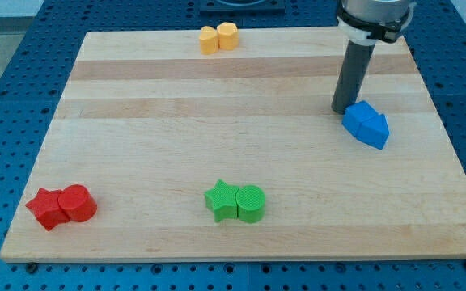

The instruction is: Slide the blue cube along with the blue triangle towards the bottom right

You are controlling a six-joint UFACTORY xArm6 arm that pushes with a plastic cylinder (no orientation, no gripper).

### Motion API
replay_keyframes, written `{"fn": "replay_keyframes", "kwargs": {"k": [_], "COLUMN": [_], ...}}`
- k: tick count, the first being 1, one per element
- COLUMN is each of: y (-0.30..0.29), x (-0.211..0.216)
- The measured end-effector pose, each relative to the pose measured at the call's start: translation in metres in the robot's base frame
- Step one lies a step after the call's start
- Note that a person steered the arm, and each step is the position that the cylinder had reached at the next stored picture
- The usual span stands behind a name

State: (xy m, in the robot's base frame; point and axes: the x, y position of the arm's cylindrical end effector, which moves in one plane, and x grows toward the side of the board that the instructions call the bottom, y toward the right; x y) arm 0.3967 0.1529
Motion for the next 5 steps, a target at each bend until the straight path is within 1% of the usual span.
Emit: {"fn": "replay_keyframes", "kwargs": {"k": [1, 2, 3, 5], "y": [0.006, 0.026, 0.032, 0.032], "x": [0.001, 0.018, 0.026, 0.072]}}
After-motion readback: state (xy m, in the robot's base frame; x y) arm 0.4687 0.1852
